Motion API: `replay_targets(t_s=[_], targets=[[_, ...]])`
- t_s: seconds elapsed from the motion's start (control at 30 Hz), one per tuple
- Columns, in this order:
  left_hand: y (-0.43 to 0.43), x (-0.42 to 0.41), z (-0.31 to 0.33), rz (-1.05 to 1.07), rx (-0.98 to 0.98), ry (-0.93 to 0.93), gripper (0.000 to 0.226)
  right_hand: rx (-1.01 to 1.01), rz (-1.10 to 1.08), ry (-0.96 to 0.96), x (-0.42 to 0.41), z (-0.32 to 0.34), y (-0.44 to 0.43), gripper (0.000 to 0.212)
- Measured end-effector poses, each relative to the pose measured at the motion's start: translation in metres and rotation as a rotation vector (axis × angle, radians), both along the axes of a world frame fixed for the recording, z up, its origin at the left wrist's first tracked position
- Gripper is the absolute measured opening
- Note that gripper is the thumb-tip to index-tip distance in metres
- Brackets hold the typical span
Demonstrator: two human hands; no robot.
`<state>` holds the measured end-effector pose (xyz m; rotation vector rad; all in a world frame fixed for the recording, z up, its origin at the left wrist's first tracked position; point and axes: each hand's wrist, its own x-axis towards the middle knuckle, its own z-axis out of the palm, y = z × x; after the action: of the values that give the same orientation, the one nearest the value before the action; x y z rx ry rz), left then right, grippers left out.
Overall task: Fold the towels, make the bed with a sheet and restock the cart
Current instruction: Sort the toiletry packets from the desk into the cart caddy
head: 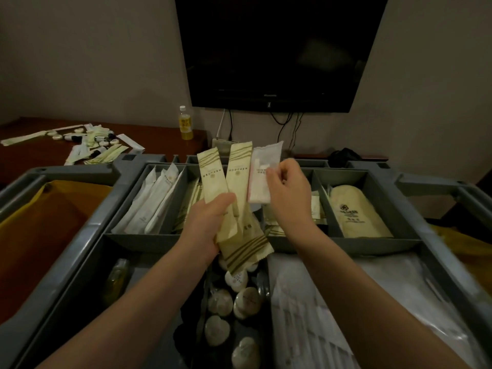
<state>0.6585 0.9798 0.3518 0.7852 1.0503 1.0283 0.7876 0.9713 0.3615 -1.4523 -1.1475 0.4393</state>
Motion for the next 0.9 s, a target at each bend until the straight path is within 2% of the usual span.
replay_targets(t_s=[0.1,0.17,0.23,0.33,0.4,0.43,0.47,0.5,0.57,0.6,0.67,0.73,0.83,0.9], targets=[[-0.001,-0.004,0.0,0.046,0.029,-0.003,0.01,0.109,-0.097,0.099,0.018,0.005,0.002,0.021],[0.003,-0.012,-0.002,0.126,0.018,-0.01,0.005,0.091,-0.139,0.108,0.032,0.007,0.008,0.012],[0.009,-0.025,-0.005,0.22,0.025,0.025,0.01,0.026,-0.12,0.089,0.04,0.002,0.015,0.001],[0.015,-0.05,-0.008,0.321,0.046,0.027,0.022,-0.059,-0.066,0.135,0.039,-0.015,0.026,0.03],[0.017,-0.065,-0.008,0.367,0.052,0.024,0.019,-0.135,-0.017,0.154,0.031,-0.026,0.037,0.048],[0.016,-0.072,-0.008,0.382,0.049,0.026,0.016,-0.187,0.023,0.146,0.027,-0.031,0.044,0.051],[0.015,-0.077,-0.008,0.393,0.044,0.025,0.014,-0.254,0.065,0.101,0.021,-0.036,0.051,0.05],[0.014,-0.082,-0.009,0.398,0.042,0.018,0.013,-0.343,0.102,-0.025,0.016,-0.041,0.057,0.048],[0.013,-0.089,-0.01,0.407,0.037,0.005,0.009,-0.509,0.086,-0.458,0.006,-0.051,0.062,0.054],[0.013,-0.092,-0.011,0.409,0.03,-0.003,0.007,-0.515,0.051,-0.643,0.001,-0.054,0.061,0.059],[0.012,-0.097,-0.014,0.403,0.019,-0.015,0.007,-0.443,0.069,-0.889,-0.006,-0.058,0.064,0.059],[0.013,-0.101,-0.018,0.379,0.022,-0.016,0.013,-0.504,0.225,-1.044,-0.01,-0.066,0.072,0.051],[0.015,-0.106,-0.02,0.329,0.025,-0.024,0.017,-0.886,0.436,-1.15,-0.016,-0.077,0.08,0.051],[0.017,-0.108,-0.02,0.296,0.014,-0.033,0.017,-1.028,0.472,-1.193,-0.017,-0.077,0.082,0.055]])
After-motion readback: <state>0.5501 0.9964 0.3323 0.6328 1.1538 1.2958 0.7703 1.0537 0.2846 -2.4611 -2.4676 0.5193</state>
